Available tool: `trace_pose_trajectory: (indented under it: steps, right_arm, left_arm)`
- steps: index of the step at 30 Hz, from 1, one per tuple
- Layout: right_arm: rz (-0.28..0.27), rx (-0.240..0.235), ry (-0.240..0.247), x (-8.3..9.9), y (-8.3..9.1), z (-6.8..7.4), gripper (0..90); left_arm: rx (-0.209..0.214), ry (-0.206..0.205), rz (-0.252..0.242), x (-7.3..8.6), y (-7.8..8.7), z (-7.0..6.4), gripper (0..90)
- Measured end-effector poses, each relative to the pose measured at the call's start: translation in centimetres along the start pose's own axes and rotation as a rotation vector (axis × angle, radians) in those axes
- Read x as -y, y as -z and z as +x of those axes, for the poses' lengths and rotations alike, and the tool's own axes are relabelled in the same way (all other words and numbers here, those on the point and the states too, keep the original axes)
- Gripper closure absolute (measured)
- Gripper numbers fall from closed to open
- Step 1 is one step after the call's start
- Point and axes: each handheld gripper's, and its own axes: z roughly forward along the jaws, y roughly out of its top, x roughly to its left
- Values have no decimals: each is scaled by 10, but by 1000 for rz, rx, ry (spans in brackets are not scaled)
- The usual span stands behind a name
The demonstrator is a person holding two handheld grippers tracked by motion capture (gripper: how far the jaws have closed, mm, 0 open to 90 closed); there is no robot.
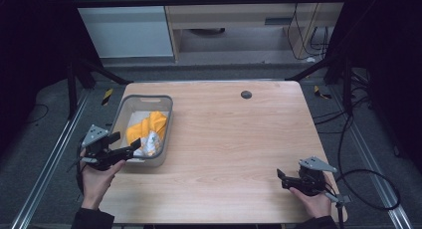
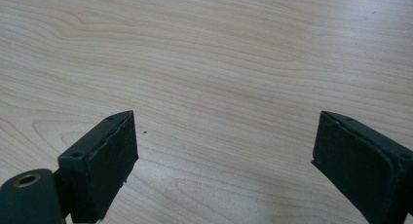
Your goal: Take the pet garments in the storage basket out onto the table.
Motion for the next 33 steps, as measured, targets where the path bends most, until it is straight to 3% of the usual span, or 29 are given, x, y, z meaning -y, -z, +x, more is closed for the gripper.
trace_pose_trajectory:
  steps: [20, 33]
  right_arm:
    - [18, -5, -2, 0, -3, 0, 92]
    - [28, -12, -2, 0, -4, -1, 93]
  left_arm:
    - [0, -11, 80, -26, -31, 6, 182]
    - [9, -14, 169, -29, -59, 5, 211]
